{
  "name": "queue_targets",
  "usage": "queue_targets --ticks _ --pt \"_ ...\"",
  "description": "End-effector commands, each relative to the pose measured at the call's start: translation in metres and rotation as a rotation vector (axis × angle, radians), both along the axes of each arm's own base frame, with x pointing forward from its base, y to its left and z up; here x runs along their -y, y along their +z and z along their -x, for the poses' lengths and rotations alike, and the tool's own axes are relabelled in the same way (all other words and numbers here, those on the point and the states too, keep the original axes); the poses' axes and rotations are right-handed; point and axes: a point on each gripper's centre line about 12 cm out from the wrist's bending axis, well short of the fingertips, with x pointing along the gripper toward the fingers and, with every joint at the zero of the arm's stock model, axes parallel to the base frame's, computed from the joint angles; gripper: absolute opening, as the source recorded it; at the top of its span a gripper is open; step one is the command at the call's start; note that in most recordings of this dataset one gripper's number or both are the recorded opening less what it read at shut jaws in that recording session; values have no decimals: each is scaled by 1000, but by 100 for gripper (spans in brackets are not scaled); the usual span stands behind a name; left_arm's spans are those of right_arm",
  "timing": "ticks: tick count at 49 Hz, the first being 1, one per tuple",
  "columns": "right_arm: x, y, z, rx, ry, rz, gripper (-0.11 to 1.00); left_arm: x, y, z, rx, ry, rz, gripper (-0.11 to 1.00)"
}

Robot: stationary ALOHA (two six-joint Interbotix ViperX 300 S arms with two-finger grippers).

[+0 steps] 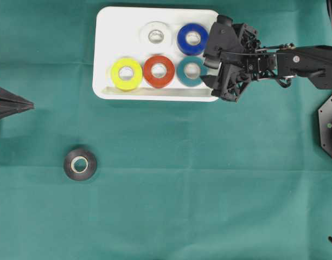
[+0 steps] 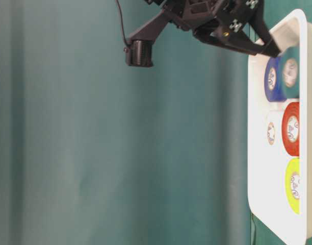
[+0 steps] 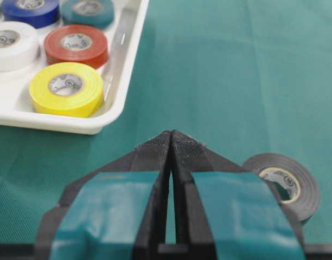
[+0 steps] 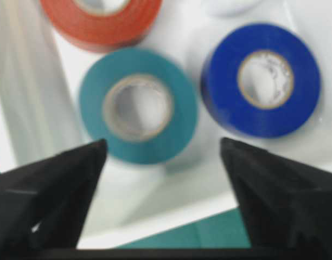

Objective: Put the tape into the white case with the right arm.
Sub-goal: 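Open the right gripper and retract it to the right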

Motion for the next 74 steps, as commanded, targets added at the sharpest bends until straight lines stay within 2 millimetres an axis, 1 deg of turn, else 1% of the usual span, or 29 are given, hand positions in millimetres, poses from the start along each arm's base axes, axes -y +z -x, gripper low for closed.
queue_targets --ticks 1,5,9,15,21,31,39,46,56,63,66,74 --pt "0 6 -1 23 3 4 70 0 4 -1 9 2 3 0" --pt "-1 5 2 19 3 3 62 0 4 -1 9 2 3 0" --pt "-3 5 9 15 3 3 62 0 4 -1 9 1 3 0" --pt "-8 7 27 20 4 3 62 0 4 -1 9 1 3 0" --pt "-17 11 49 52 14 3 61 0 4 -1 9 2 3 0" --pt "-35 19 92 171 53 7 62 0 4 -1 11 2 2 0" --pt "-46 23 125 265 55 16 61 0 4 -1 11 2 2 0" --pt "-53 26 146 346 28 9 61 0 4 -1 11 2 2 0" --pt "-57 19 160 375 18 5 61 0 5 -1 12 2 2 0" --pt "-62 17 160 382 51 -5 61 0 5 -1 12 2 2 0" --pt "-67 17 158 387 84 -15 61 0 5 -1 12 2 2 0" --pt "-90 13 153 370 220 -48 61 0 5 -1 12 2 2 0"
